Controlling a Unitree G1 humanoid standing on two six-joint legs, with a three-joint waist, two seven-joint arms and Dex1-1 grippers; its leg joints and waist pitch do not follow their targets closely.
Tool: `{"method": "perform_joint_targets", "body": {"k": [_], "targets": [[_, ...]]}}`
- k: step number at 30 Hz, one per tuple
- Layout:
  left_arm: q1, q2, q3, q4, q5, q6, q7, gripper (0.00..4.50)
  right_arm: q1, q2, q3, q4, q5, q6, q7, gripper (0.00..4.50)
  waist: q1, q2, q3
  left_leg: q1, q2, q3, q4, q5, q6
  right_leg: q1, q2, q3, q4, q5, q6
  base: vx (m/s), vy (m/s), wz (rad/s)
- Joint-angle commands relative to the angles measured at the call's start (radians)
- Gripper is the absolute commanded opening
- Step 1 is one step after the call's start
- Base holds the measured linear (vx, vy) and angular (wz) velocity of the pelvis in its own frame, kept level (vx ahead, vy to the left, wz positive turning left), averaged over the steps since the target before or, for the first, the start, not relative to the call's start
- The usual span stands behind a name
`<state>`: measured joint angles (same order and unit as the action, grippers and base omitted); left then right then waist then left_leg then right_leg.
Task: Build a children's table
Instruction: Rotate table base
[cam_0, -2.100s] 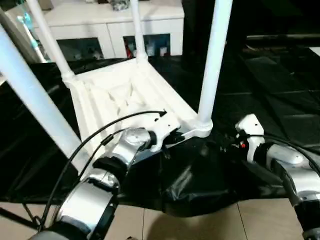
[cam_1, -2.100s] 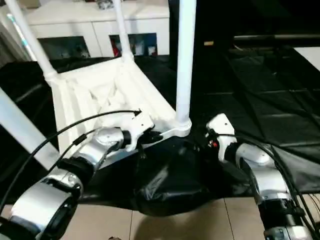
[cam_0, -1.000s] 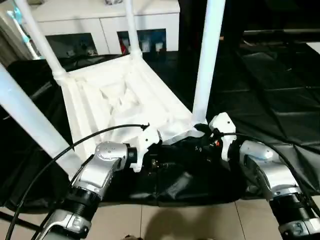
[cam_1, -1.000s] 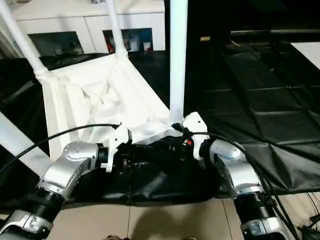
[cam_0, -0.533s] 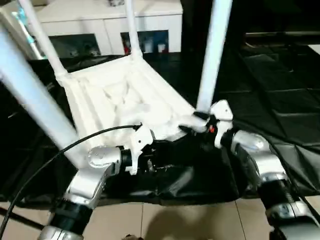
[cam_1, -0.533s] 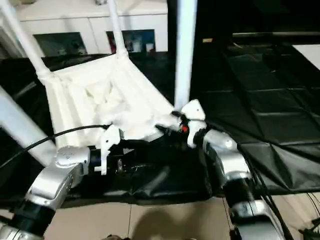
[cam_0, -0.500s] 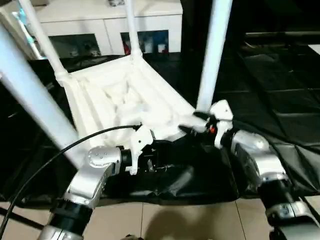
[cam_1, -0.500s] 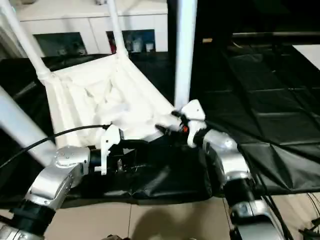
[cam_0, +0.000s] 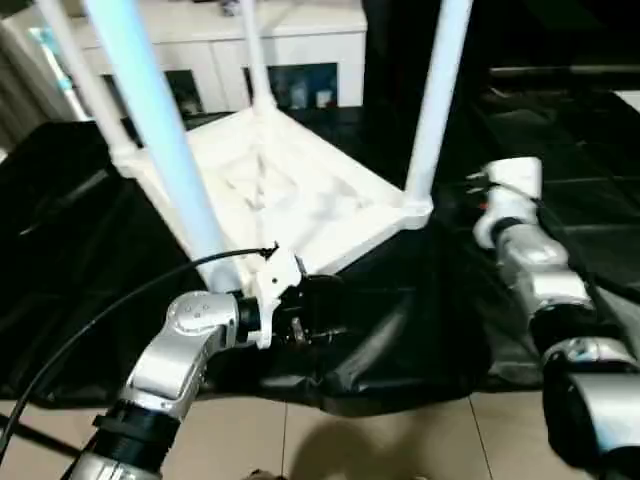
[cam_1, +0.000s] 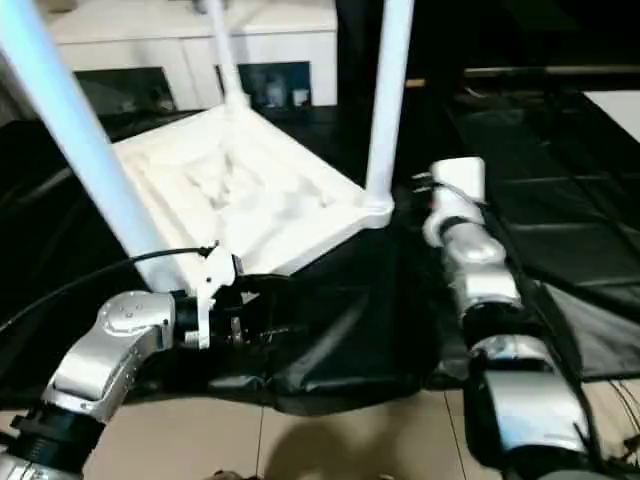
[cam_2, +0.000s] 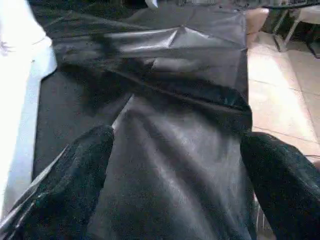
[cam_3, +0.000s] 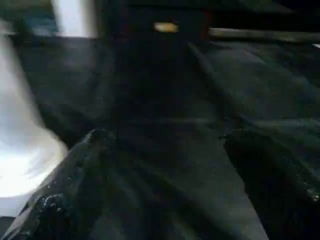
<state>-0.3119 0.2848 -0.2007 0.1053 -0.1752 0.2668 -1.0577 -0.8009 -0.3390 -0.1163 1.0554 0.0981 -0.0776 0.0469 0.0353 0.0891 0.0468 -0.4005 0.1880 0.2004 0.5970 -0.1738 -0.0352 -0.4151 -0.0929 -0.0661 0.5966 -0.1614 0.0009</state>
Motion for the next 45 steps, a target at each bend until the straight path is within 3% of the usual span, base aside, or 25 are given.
{"method": "perform_joint_targets", "body": {"k": [1,5,7,10,13,16,17,18,19,25,26,27,31,32,34,35,36,38,39,40,45], "targets": [[0.014,0.028,0.013,-0.033,-0.022,0.009,-0.013,4.48,-0.034,0.001,0.000,0.036,-0.029,-0.037,-0.025,3.96,0.000,-0.018,-0.070,0.016,0.025,-0.017,-0.061,-0.201,0.048,0.055,-0.045,0.028,-0.064,-0.214,-0.220,0.000,0.000,0.00],[0.048,0.065,0.057,-0.061,-0.093,0.015,-0.078,4.48,-0.037,0.016,-0.031,0.037,0.017,-0.064,0.107,3.96,-0.008,-0.017,-0.071,0.012,0.027,-0.014,-0.055,-0.177,0.092,0.057,-0.041,0.023,-0.057,-0.184,-0.245,0.000,0.000,0.00],[0.062,0.089,0.070,-0.055,-0.106,0.002,-0.108,4.48,-0.036,0.019,-0.027,0.039,0.018,-0.085,0.129,3.96,-0.006,-0.011,-0.071,0.021,0.031,-0.012,-0.053,-0.177,0.101,0.049,-0.037,0.023,-0.057,-0.182,-0.256,0.000,0.000,0.00],[0.092,0.132,0.096,-0.054,-0.142,0.020,-0.156,4.48,-0.006,0.036,0.000,-0.001,0.036,-0.101,0.253,3.96,-0.006,-0.009,-0.067,0.022,0.033,-0.011,-0.056,-0.211,0.096,0.048,-0.035,0.023,-0.057,-0.208,-0.260,0.000,0.000,0.00],[0.125,0.191,0.102,-0.074,-0.175,0.054,-0.197,4.48,0.084,0.055,0.071,-0.117,0.044,-0.104,0.451,3.96,-0.002,-0.007,-0.063,0.026,0.036,-0.012,-0.062,-0.240,0.089,0.045,-0.033,0.025,-0.056,-0.226,-0.253,0.000,0.000,0.00],[0.129,0.201,0.104,-0.071,-0.167,0.052,-0.183,4.48,0.149,0.061,0.099,-0.217,0.070,-0.078,0.552,3.96,0.007,-0.002,-0.061,0.033,0.041,-0.014,-0.066,-0.270,0.076,0.040,-0.034,0.030,-0.060,-0.241,-0.248,0.000,0.000,0.00],[0.127,0.201,0.102,-0.063,-0.156,0.036,-0.177,4.48,0.168,0.061,0.112,-0.246,0.073,-0.072,0.575,3.96,0.005,-0.004,-0.059,0.029,0.040,-0.015,-0.070,-0.281,0.068,0.043,-0.034,0.030,-0.060,-0.256,-0.246,0.000,0.000,0.00],[0.126,0.200,0.101,-0.057,-0.152,0.027,-0.173,4.48,0.183,0.060,0.124,-0.266,0.075,-0.067,0.603,3.96,0.007,0.001,-0.058,0.032,0.041,-0.016,-0.072,-0.296,0.054,0.040,-0.036,0.031,-0.062,-0.277,-0.241,0.000,0.000,0.00],[0.123,0.199,0.099,-0.051,-0.146,0.018,-0.170,4.48,0.201,0.059,0.142,-0.295,0.080,-0.051,0.637,3.96,0.005,-0.002,-0.057,0.031,0.040,-0.016,-0.073,-0.304,0.050,0.042,-0.036,0.031,-0.064,-0.286,-0.237,0.000,0.000,0.00],[0.081,0.166,0.068,-0.011,-0.118,0.010,-0.122,4.48,0.260,0.058,0.221,-0.407,0.060,0.004,0.755,3.96,0.001,-0.003,-0.055,0.029,0.038,-0.020,-0.076,-0.339,0.027,0.041,-0.043,0.035,-0.073,-0.367,-0.202,0.000,0.000,0.00],[0.071,0.159,0.061,-0.002,-0.108,0.013,-0.105,4.48,0.259,0.058,0.227,-0.412,0.051,0.005,0.755,3.96,0.000,-0.009,-0.055,0.028,0.037,-0.020,-0.076,-0.334,0.028,0.042,-0.042,0.035,-0.074,-0.375,-0.197,0.000,0.000,0.00],[0.064,0.154,0.057,0.004,-0.100,0.014,-0.092,4.48,0.258,0.058,0.230,-0.415,0.044,0.007,0.751,3.96,0.001,-0.006,-0.056,0.030,0.038,-0.022,-0.076,-0.329,0.027,0.039,-0.044,0.036,-0.075,-0.375,-0.199,0.000,0.000,0.00],[0.024,0.115,0.034,0.065,-0.021,-0.012,0.019,4.48,0.236,0.047,0.244,-0.385,-0.020,0.021,0.689,3.96,-0.001,-0.013,-0.055,0.028,0.036,-0.023,-0.076,-0.316,0.024,0.040,-0.045,0.036,-0.076,-0.380,-0.193,0.000,0.000,0.00],[0.014,0.100,0.026,0.078,-0.008,-0.006,0.042,4.48,0.231,0.045,0.244,-0.377,-0.029,0.024,0.678,3.96,-0.003,-0.021,-0.054,0.028,0.035,-0.020,-0.074,-0.315,0.024,0.038,-0.044,0.037,-0.081,-0.390,-0.186,0.000,0.000,0.00],[-0.007,0.068,0.000,0.107,0.010,-0.021,0.056,4.48,0.227,0.042,0.234,-0.381,-0.025,0.037,0.663,3.96,0.000,-0.020,-0.054,0.029,0.035,-0.021,-0.072,-0.304,0.031,0.038,-0.047,0.038,-0.082,-0.401,-0.182,0.000,0.000,0.00],[-0.019,0.051,-0.009,0.122,0.014,-0.019,0.067,4.48,0.223,0.040,0.230,-0.382,-0.027,0.044,0.647,3.96,0.003,-0.014,-0.054,0.031,0.036,-0.021,-0.072,-0.303,0.032,0.036,-0.046,0.038,-0.083,-0.401,-0.182,0.000,0.000,0.00],[-0.034,0.029,-0.021,0.139,0.017,-0.022,0.075,4.48,0.216,0.036,0.224,-0.375,-0.031,0.043,0.628,3.96,0.003,-0.011,-0.055,0.031,0.036,-0.021,-0.072,-0.302,0.032,0.036,-0.045,0.038,-0.083,-0.395,-0.182,0.000,0.000,0.00],[-0.061,-0.007,-0.041,0.169,0.030,-0.009,0.101,4.48,0.209,0.028,0.215,-0.373,-0.037,0.054,0.604,3.96,0.004,-0.018,-0.056,0.026,0.036,-0.023,-0.073,-0.292,0.029,0.042,-0.047,0.037,-0.079,-0.361,-0.190,0.000,0.000,0.00],[-0.069,-0.018,-0.048,0.179,0.036,-0.005,0.110,4.48,0.209,0.026,0.212,-0.375,-0.040,0.061,0.601,3.96,0.003,-0.012,-0.057,0.026,0.035,-0.022,-0.072,-0.284,0.031,0.042,-0.044,0.036,-0.079,-0.338,-0.193,0.000,0.000,0.00],[-0.076,-0.024,-0.057,0.186,0.042,-0.008,0.113,4.48,0.214,0.021,0.214,-0.386,-0.045,0.061,0.606,3.96,0.002,-0.013,-0.058,0.026,0.035,-0.022,-0.070,-0.281,0.033,0.043,-0.043,0.036,-0.077,-0.321,-0.198,0.000,0.000,0.00],[-0.147,-0.074,-0.077,0.279,0.125,0.031,0.244,4.48,0.242,-0.006,0.211,-0.433,-0.068,0.065,0.595,3.96,0.001,-0.017,-0.065,0.018,0.030,-0.020,-0.058,-0.203,0.078,0.053,-0.044,0.032,-0.070,-0.224,-0.216,0.000,0.000,0.00]]}}
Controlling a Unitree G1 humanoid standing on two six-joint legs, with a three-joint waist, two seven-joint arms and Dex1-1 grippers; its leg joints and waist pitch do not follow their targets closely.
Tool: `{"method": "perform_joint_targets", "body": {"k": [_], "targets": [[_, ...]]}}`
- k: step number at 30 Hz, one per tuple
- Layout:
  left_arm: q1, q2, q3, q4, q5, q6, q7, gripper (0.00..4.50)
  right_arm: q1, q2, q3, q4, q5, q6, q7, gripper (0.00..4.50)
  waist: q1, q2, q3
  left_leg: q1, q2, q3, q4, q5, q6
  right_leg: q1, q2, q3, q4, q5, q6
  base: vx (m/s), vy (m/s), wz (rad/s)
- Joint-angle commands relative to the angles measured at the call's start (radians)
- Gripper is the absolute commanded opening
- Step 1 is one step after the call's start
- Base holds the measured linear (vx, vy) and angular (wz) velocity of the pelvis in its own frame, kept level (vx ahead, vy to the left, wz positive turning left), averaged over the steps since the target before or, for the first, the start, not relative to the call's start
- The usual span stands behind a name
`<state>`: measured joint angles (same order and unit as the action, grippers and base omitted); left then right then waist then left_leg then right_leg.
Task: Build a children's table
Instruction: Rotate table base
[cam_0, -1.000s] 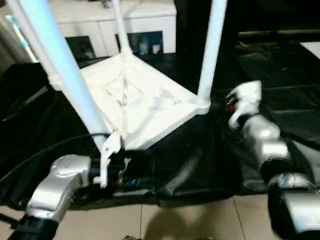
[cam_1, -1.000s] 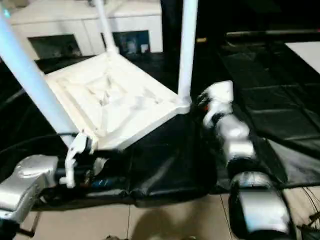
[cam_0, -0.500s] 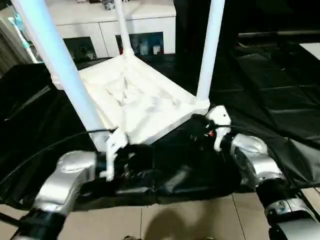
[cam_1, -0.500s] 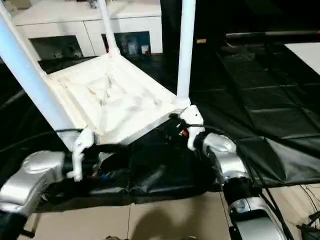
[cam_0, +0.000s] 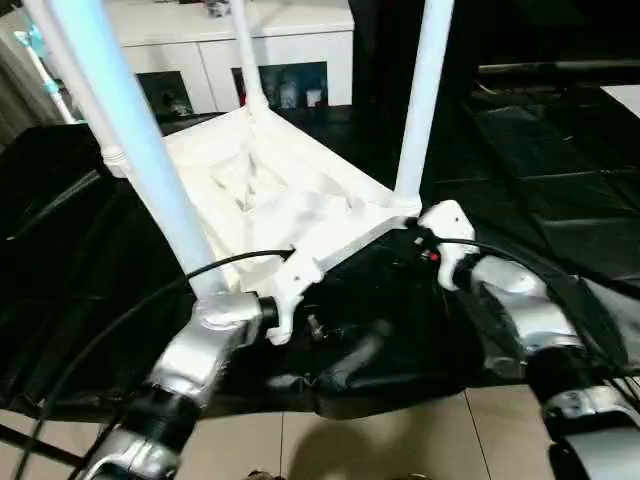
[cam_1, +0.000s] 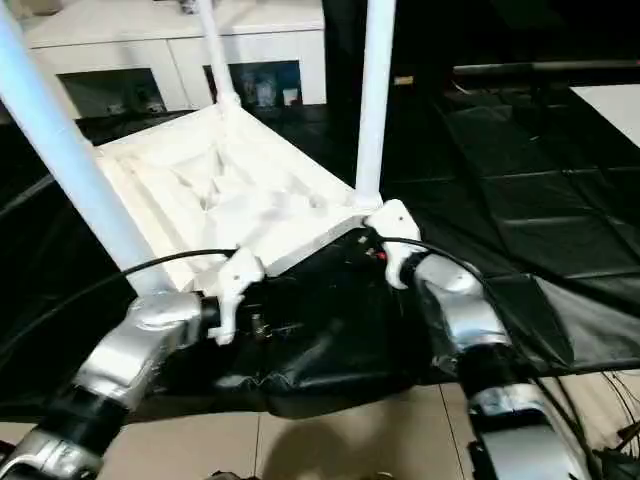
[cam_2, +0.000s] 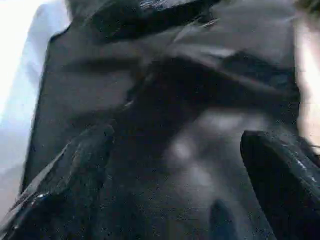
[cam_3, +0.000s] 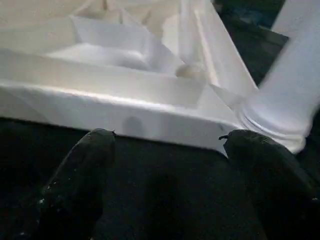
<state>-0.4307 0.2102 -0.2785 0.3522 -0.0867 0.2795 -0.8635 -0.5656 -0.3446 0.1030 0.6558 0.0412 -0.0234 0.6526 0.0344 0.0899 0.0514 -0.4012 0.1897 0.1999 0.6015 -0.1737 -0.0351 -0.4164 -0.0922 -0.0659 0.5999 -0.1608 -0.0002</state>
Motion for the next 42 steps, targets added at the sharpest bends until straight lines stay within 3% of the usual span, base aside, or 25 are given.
{"method": "perform_joint_targets", "body": {"k": [1,4,9,14,27,29,30,33,34,35,36,38,42], "targets": [[-0.035,-0.003,-0.001,0.042,0.044,0.019,0.062,4.48,0.008,-0.002,-0.009,-0.033,-0.014,0.011,-0.019,3.96,0.002,-0.016,-0.070,0.016,0.027,-0.020,-0.061,-0.190,0.084,0.055,-0.043,0.031,-0.073,-0.216,-0.215,0.000,0.000,0.00],[-0.069,-0.021,0.002,0.094,0.073,0.048,0.139,4.48,0.009,-0.009,-0.014,-0.031,-0.016,0.010,-0.047,3.96,0.004,-0.017,-0.069,0.017,0.027,-0.020,-0.061,-0.188,0.095,0.054,-0.044,0.028,-0.075,-0.222,-0.226,0.000,0.000,0.00],[-0.116,-0.046,0.015,0.169,0.109,0.054,0.253,4.48,0.014,-0.012,-0.020,-0.042,-0.017,0.015,-0.057,3.96,0.002,-0.016,-0.063,0.022,0.027,-0.020,-0.064,-0.247,0.080,0.050,-0.043,0.026,-0.087,-0.313,-0.204,0.000,0.000,0.00],[-0.167,-0.070,0.034,0.247,0.137,0.010,0.341,4.48,0.022,-0.011,-0.018,-0.057,-0.023,0.018,-0.066,3.96,0.001,-0.021,-0.063,0.019,0.026,-0.024,-0.066,-0.263,0.076,0.051,-0.044,0.023,-0.093,-0.352,-0.183,0.000,0.000,0.00],[-0.246,-0.101,0.044,0.388,0.166,-0.116,0.456,4.48,0.029,-0.012,-0.008,-0.064,-0.041,0.013,-0.080,3.96,0.006,-0.021,-0.074,0.013,0.025,-0.023,-0.057,-0.186,0.118,0.056,-0.046,0.021,-0.081,-0.218,-0.222,0.000,0.000,0.00],[-0.230,-0.100,0.043,0.376,0.135,-0.174,0.378,4.48,0.032,-0.013,-0.005,-0.063,-0.044,0.009,-0.079,3.96,0.008,-0.021,-0.076,0.012,0.026,-0.023,-0.056,-0.168,0.130,0.057,-0.047,0.022,-0.078,-0.187,-0.234,0.000,0.000,0.00],[-0.193,-0.097,0.049,0.317,0.069,-0.202,0.252,4.48,0.033,-0.013,-0.004,-0.062,-0.043,0.007,-0.077,3.96,0.010,-0.020,-0.078,0.013,0.028,-0.023,-0.055,-0.159,0.133,0.058,-0.048,0.022,-0.074,-0.168,-0.242,0.000,0.000,0.00],[-0.139,-0.076,0.043,0.230,-0.012,-0.242,0.086,4.48,0.035,-0.011,-0.003,-0.064,-0.043,0.006,-0.075,3.96,0.017,-0.019,-0.078,0.013,0.034,-0.022,-0.056,-0.146,0.141,0.057,-0.051,0.025,-0.066,-0.134,-0.273,0.000,0.000,0.00],[-0.128,-0.068,0.040,0.213,-0.024,-0.241,0.059,4.48,0.036,-0.011,-0.004,-0.065,-0.043,0.006,-0.075,3.96,0.018,-0.017,-0.077,0.012,0.035,-0.022,-0.057,-0.147,0.143,0.058,-0.051,0.025,-0.066,-0.132,-0.274,0.000,0.000,0.00],[-0.080,-0.028,0.021,0.127,-0.085,-0.215,-0.076,4.48,0.038,-0.008,-0.005,-0.068,-0.042,0.005,-0.071,3.96,0.022,-0.017,-0.078,0.017,0.037,-0.021,-0.056,-0.148,0.140,0.057,-0.053,0.026,-0.062,-0.123,-0.278,0.000,0.000,0.00],[-0.052,0.002,0.009,0.077,-0.118,-0.200,-0.151,4.48,0.039,-0.006,-0.005,-0.070,-0.042,0.004,-0.069,3.96,0.019,-0.014,-0.074,0.013,0.039,-0.019,-0.060,-0.152,0.140,0.054,-0.048,0.026,-0.061,-0.131,-0.278,0.000,0.000,0.00],[-0.015,0.052,0.007,0.012,-0.172,-0.148,-0.241,4.48,0.042,-0.003,-0.004,-0.073,-0.042,0.003,-0.065,3.96,0.018,-0.012,-0.073,0.019,0.039,-0.017,-0.061,-0.172,0.132,0.050,-0.045,0.028,-0.061,-0.144,-0.277,0.000,0.000,0.00],[0.047,0.155,0.056,-0.079,-0.275,-0.032,-0.382,4.48,0.047,0.002,-0.001,-0.075,-0.040,-0.003,-0.061,3.96,0.020,-0.006,-0.060,0.030,0.041,-0.015,-0.076,-0.276,0.058,0.042,-0.046,0.033,-0.071,-0.280,-0.250,0.000,0.000,0.00]]}}
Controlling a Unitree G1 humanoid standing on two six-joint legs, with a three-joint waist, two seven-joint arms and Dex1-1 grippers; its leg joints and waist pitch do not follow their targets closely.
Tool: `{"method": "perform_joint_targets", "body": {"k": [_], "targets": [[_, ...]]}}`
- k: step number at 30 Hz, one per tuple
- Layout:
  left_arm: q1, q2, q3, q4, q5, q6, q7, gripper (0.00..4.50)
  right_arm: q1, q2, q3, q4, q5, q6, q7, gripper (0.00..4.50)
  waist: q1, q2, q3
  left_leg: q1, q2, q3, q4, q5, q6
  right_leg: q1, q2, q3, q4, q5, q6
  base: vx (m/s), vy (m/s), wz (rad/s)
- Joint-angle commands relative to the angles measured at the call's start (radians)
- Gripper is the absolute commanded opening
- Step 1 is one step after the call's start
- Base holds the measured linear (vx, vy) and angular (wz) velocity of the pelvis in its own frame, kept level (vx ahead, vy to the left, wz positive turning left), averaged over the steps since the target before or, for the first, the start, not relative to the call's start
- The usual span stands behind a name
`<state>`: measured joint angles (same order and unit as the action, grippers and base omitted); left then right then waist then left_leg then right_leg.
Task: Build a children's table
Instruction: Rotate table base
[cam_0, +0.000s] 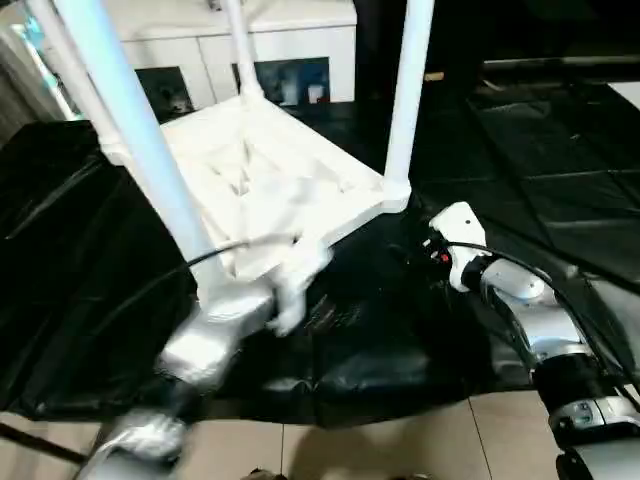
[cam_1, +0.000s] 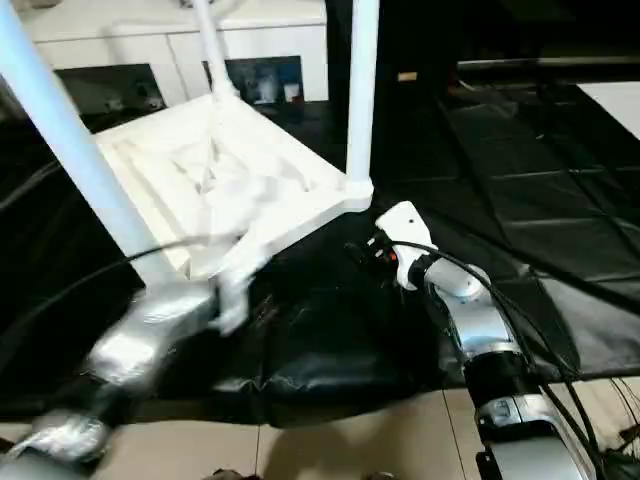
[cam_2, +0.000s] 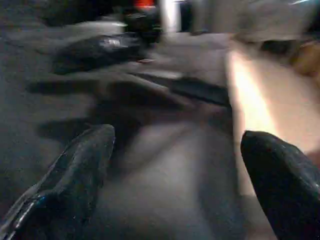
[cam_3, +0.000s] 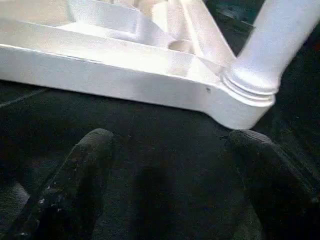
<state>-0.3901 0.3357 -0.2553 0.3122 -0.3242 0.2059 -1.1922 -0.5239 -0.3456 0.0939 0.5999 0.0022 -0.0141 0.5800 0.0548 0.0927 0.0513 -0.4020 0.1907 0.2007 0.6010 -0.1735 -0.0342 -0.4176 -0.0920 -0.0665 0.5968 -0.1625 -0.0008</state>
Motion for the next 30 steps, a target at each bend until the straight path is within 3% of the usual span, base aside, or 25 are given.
{"method": "perform_joint_targets", "body": {"k": [1,2,6,7,13,15,22,28,29,30], "targets": [[0.006,0.030,0.032,-0.039,-0.037,0.042,-0.053,4.48,0.005,0.003,0.008,-0.019,-0.001,-0.012,0.011,3.96,-0.002,-0.008,-0.059,0.031,0.040,-0.016,-0.077,-0.289,0.048,0.043,-0.045,0.033,-0.067,-0.294,-0.243,0.000,0.000,0.00],[0.024,0.066,0.041,-0.057,-0.051,0.061,-0.089,4.48,0.006,0.005,0.009,-0.019,0.000,-0.014,0.014,3.96,-0.004,-0.006,-0.057,0.039,0.039,-0.016,-0.080,-0.325,0.030,0.037,-0.041,0.034,-0.073,-0.324,-0.229,0.000,0.000,0.00],[0.094,0.193,0.056,-0.144,-0.109,0.160,-0.180,4.48,0.007,0.009,0.011,-0.019,0.000,-0.017,0.017,3.96,-0.009,-0.004,-0.055,0.038,0.037,-0.019,-0.086,-0.351,0.005,0.039,-0.043,0.036,-0.071,-0.348,-0.209,0.000,0.000,0.00],[0.123,0.241,0.062,-0.166,-0.121,0.194,-0.198,4.48,0.007,0.010,0.010,-0.019,0.000,-0.017,0.018,3.96,-0.011,0.001,-0.053,0.037,0.036,-0.019,-0.088,-0.353,0.003,0.038,-0.041,0.036,-0.071,-0.350,-0.207,0.000,0.000,0.00],[0.177,0.313,0.091,-0.182,-0.131,0.247,-0.217,4.48,0.008,0.010,0.008,-0.019,0.000,-0.019,0.022,3.96,-0.022,0.004,-0.052,0.037,0.035,-0.021,-0.090,-0.358,-0.005,0.038,-0.041,0.037,-0.072,-0.343,-0.206,0.000,0.000,0.00],[0.206,0.366,0.131,-0.173,-0.146,0.263,-0.216,4.48,0.011,0.009,0.005,-0.019,0.000,-0.022,0.026,3.96,-0.026,0.006,-0.054,0.035,0.033,-0.020,-0.089,-0.346,-0.002,0.040,-0.040,0.036,-0.067,-0.314,-0.212,0.000,0.000,0.00],[0.208,0.455,0.232,-0.116,-0.147,0.270,-0.203,4.48,0.019,0.005,0.007,-0.023,0.000,-0.022,0.035,3.96,-0.028,0.005,-0.053,0.038,0.031,-0.019,-0.087,-0.338,0.008,0.039,-0.038,0.036,-0.068,-0.313,-0.219,0.000,0.000,0.00],[0.199,0.518,0.275,-0.034,-0.117,0.219,-0.190,4.48,0.018,0.008,0.013,-0.019,-0.003,-0.024,0.037,3.96,-0.027,0.007,-0.054,0.040,0.032,-0.019,-0.088,-0.334,0.006,0.039,-0.039,0.037,-0.065,-0.291,-0.224,0.000,0.000,0.00],[0.184,0.522,0.321,-0.001,-0.115,0.180,-0.164,4.48,0.019,0.008,0.015,-0.020,-0.005,-0.024,0.037,3.96,-0.026,0.008,-0.054,0.041,0.032,-0.019,-0.088,-0.335,0.005,0.038,-0.038,0.037,-0.064,-0.288,-0.226,0.000,0.000,0.00],[0.184,0.522,0.321,-0.001,-0.115,0.180,-0.164,4.48,0.019,0.008,0.015,-0.020,-0.005,-0.024,0.037,3.96,-0.027,0.007,-0.054,0.040,0.031,-0.018,-0.086,-0.335,0.005,0.038,-0.038,0.037,-0.065,-0.285,-0.227,0.000,0.000,0.00]]}}
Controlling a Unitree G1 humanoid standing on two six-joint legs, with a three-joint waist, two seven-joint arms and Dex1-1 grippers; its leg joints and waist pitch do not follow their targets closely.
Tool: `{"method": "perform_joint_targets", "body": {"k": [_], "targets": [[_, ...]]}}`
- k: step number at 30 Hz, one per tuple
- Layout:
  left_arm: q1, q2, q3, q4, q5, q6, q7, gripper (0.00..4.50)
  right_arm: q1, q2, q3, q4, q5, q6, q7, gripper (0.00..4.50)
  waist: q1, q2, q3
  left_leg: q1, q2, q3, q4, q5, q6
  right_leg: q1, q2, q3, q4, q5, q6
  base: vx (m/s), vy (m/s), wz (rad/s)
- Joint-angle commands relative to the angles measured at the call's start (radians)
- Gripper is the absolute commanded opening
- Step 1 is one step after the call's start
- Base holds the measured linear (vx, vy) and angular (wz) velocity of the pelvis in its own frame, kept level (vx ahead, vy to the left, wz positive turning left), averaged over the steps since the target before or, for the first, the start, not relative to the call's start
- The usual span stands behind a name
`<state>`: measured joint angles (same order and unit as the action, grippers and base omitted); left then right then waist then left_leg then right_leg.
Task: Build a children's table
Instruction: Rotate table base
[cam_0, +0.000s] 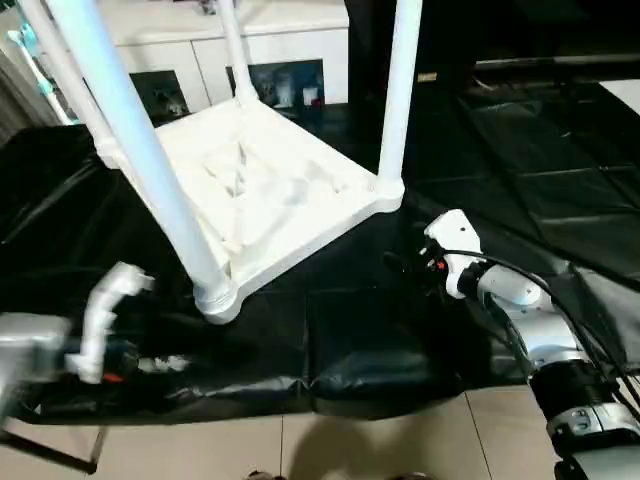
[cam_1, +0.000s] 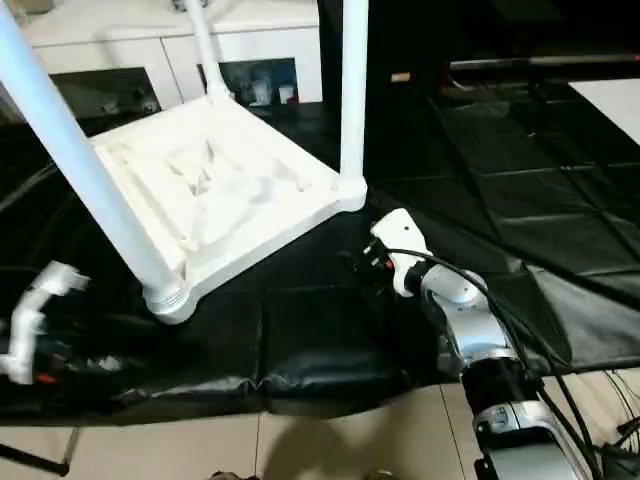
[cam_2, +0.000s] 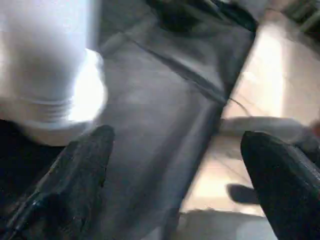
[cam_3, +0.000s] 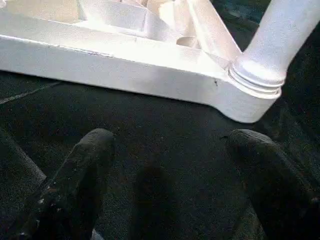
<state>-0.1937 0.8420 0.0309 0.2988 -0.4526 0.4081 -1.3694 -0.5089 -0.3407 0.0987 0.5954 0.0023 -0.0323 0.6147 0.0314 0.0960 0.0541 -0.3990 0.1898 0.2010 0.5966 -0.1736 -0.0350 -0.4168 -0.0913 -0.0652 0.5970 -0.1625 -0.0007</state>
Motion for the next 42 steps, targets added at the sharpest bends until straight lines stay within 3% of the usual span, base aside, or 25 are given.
{"method": "perform_joint_targets", "body": {"k": [1,8,11,14,19,20,22,25,29,35,38,39,42], "targets": [[-0.028,0.021,0.058,0.045,0.025,-0.062,0.026,4.48,0.006,0.004,0.011,-0.017,-0.007,-0.006,0.003,3.96,-0.002,0.005,-0.058,0.038,0.032,-0.019,-0.082,-0.336,0.003,0.038,-0.040,0.036,-0.064,-0.281,-0.229,0.000,0.000,0.00],[-0.103,-0.020,0.121,0.121,-0.008,-0.148,0.060,4.48,0.006,0.008,0.014,-0.007,-0.011,-0.010,0.008,3.96,0.002,0.000,-0.059,0.039,0.033,-0.018,-0.081,-0.326,0.000,0.039,-0.042,0.037,-0.063,-0.272,-0.232,0.000,0.000,0.00],[-0.124,-0.064,0.130,0.105,-0.036,-0.156,0.057,4.48,0.005,0.014,0.020,-0.005,-0.013,-0.008,0.006,3.96,0.003,-0.005,-0.060,0.036,0.034,-0.018,-0.080,-0.313,0.003,0.042,-0.044,0.037,-0.060,-0.262,-0.241,0.000,0.000,0.00],[-0.145,-0.095,0.119,0.137,-0.011,-0.209,0.076,4.48,0.006,0.022,0.026,-0.008,-0.009,-0.003,0.012,3.96,0.003,-0.006,-0.062,0.032,0.033,-0.017,-0.076,-0.285,0.016,0.045,-0.044,0.037,-0.060,-0.252,-0.236,0.000,0.000,0.00],[-0.176,-0.164,0.109,0.160,-0.020,-0.231,0.076,4.48,0.055,0.041,0.036,-0.129,0.114,0.048,0.184,3.96,0.007,-0.008,-0.066,0.029,0.037,-0.018,-0.073,-0.256,0.041,0.049,-0.046,0.037,-0.054,-0.215,-0.238,0.000,0.000,0.00],[-0.175,-0.182,0.103,0.138,-0.041,-0.203,0.061,4.48,0.107,0.013,0.080,-0.236,0.177,0.099,0.318,3.96,0.007,-0.008,-0.066,0.027,0.036,-0.019,-0.073,-0.247,0.050,0.051,-0.044,0.035,-0.053,-0.202,-0.241,0.000,0.000,0.00],[-0.175,-0.190,0.099,0.126,-0.050,-0.190,0.055,4.48,0.124,0.000,0.097,-0.268,0.193,0.121,0.360,3.96,0.010,-0.008,-0.066,0.030,0.039,-0.018,-0.072,-0.245,0.068,0.050,-0.041,0.035,-0.051,-0.184,-0.241,0.000,0.000,0.00],[-0.170,-0.216,0.083,0.082,-0.080,-0.148,0.036,4.48,0.170,-0.043,0.143,-0.340,0.222,0.174,0.450,3.96,0.013,-0.009,-0.065,0.030,0.040,-0.017,-0.073,-0.256,0.066,0.048,-0.043,0.035,-0.055,-0.204,-0.253,0.000,0.000,0.00],[-0.165,-0.247,0.053,0.045,-0.089,-0.133,0.030,4.48,0.173,-0.035,0.128,-0.330,0.208,0.180,0.435,3.96,0.017,-0.013,-0.062,0.032,0.040,-0.018,-0.076,-0.291,0.033,0.044,-0.047,0.038,-0.063,-0.278,-0.239,0.000,0.000,0.00],[-0.170,-0.320,0.000,-0.048,-0.107,-0.087,0.036,4.48,0.171,-0.050,0.128,-0.365,0.224,0.226,0.446,3.96,0.028,-0.016,-0.066,0.031,0.040,-0.017,-0.072,-0.247,0.039,0.045,-0.047,0.040,-0.061,-0.252,-0.234,0.000,0.000,0.00],[-0.182,-0.386,-0.065,-0.106,-0.110,-0.069,0.043,4.48,0.118,-0.030,0.117,-0.263,0.134,0.180,0.314,3.96,0.027,-0.019,-0.068,0.028,0.038,-0.017,-0.069,-0.209,0.040,0.045,-0.048,0.039,-0.059,-0.234,-0.239,0.000,0.000,0.00],[-0.182,-0.386,-0.065,-0.106,-0.110,-0.069,0.043,4.48,0.118,-0.030,0.117,-0.263,0.134,0.180,0.314,3.96,0.026,-0.019,-0.067,0.028,0.037,-0.017,-0.069,-0.211,0.038,0.045,-0.047,0.038,-0.061,-0.243,-0.239,0.000,0.000,0.00],[-0.215,-0.468,-0.123,-0.115,-0.081,-0.092,0.061,4.48,0.014,0.001,0.076,-0.056,0.033,0.170,0.050,3.96,0.023,-0.020,-0.069,0.029,0.033,-0.016,-0.066,-0.205,0.026,0.046,-0.047,0.038,-0.062,-0.254,-0.240,0.000,0.000,0.00]]}}
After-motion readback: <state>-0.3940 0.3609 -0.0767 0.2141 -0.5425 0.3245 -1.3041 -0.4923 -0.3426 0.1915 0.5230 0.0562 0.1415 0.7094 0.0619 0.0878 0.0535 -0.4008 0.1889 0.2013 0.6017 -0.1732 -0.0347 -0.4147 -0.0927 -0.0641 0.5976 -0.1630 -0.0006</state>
